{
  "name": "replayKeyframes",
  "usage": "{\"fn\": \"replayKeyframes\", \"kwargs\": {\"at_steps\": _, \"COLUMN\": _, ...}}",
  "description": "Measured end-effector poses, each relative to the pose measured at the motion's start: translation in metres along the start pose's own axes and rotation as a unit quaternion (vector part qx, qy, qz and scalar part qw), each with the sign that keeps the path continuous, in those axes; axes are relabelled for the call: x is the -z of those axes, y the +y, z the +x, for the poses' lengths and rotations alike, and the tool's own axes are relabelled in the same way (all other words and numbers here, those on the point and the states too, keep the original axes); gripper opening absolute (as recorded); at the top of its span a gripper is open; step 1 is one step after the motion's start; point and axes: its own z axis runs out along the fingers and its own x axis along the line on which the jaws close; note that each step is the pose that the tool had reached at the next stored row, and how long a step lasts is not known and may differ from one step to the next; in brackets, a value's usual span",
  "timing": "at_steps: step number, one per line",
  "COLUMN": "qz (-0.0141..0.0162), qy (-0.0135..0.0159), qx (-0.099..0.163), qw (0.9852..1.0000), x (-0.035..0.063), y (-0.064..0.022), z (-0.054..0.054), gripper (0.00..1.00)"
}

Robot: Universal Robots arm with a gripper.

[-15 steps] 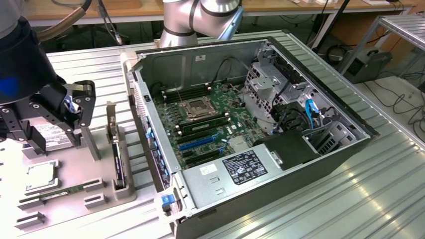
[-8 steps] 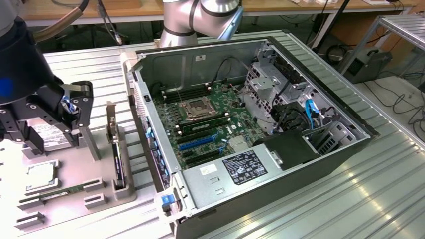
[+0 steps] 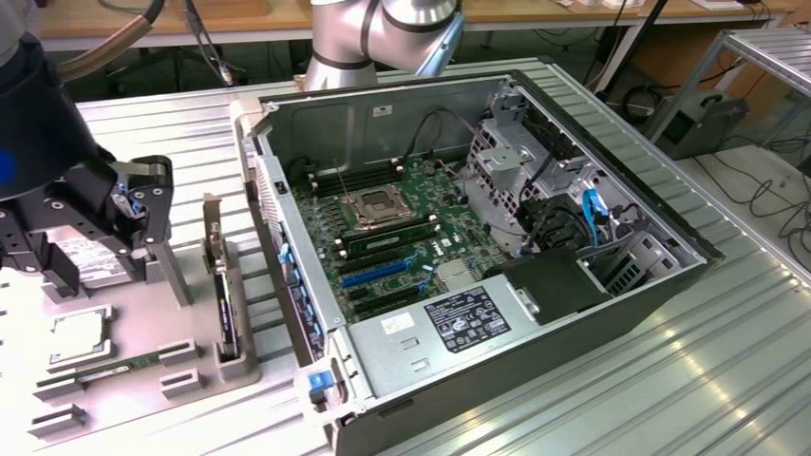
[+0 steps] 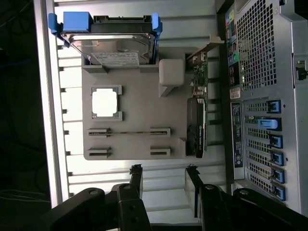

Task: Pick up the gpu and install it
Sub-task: 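Pick up the gpu and move the gpu toward the slot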

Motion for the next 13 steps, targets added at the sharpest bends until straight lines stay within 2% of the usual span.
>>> {"fn": "replayKeyframes", "kwargs": {"at_steps": 13, "qz": 0.0000, "qy": 0.0000, "qx": 0.000, "qw": 1.0000, "x": -0.0004, "y": -0.0004, "z": 0.0048, "gripper": 0.48}}
